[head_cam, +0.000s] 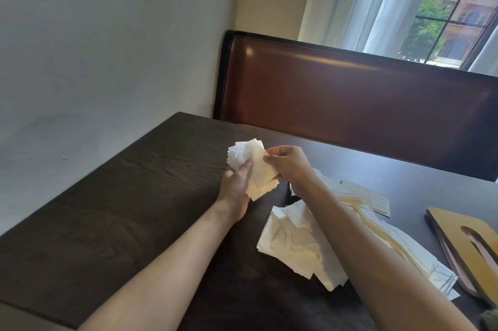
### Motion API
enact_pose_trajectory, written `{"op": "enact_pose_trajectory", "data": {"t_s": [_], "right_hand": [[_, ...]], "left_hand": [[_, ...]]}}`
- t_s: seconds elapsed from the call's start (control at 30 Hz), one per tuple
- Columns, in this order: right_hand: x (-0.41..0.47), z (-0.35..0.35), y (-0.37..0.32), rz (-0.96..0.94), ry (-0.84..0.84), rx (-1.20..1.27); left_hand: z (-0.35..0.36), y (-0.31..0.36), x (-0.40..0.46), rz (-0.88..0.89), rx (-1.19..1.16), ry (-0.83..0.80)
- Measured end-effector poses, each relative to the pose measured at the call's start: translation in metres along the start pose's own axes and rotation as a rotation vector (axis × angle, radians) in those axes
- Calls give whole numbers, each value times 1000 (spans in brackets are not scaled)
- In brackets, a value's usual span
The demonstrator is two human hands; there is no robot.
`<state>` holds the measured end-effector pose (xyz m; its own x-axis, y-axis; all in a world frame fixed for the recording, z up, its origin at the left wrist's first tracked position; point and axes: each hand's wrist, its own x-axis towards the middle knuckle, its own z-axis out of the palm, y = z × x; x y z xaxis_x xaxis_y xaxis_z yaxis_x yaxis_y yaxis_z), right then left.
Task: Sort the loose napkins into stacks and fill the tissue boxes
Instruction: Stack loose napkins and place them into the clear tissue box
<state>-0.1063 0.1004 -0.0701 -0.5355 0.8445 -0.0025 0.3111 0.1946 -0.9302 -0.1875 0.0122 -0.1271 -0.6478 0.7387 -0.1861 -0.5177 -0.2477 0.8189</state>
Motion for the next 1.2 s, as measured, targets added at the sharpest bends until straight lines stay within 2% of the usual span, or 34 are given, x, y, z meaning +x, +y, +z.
{"op": "enact_pose_trajectory", "data": {"t_s": [0.07, 0.13, 0.23, 0.3, 0.53, 0.7, 0.87, 1.2], "right_hand": [[-1, -1, 1, -86, 45, -46], [-6, -2, 0, -149, 33, -91], [-17, -1, -2, -105, -131, -36], [-27, -1, -3, -87, -183, 23], [-77, -22, -10, -88, -80, 305], [-115, -49, -4, -102, -6, 379], [-154, -79, 20, -129, 146, 374], [-232, -149, 69, -152, 176, 330]], "left_hand": [[-3, 1, 4, 26, -29, 42], [-3, 6, 3, 120, -66, -3], [-1, 13, -5, 262, -73, -103], [1, 15, -14, 290, -70, -120], [-1, 20, -54, 376, 21, -237], [5, 23, -96, 349, 125, -283], [20, 4, -140, 316, 375, -297], [66, -49, -204, 258, 534, -409]]}}
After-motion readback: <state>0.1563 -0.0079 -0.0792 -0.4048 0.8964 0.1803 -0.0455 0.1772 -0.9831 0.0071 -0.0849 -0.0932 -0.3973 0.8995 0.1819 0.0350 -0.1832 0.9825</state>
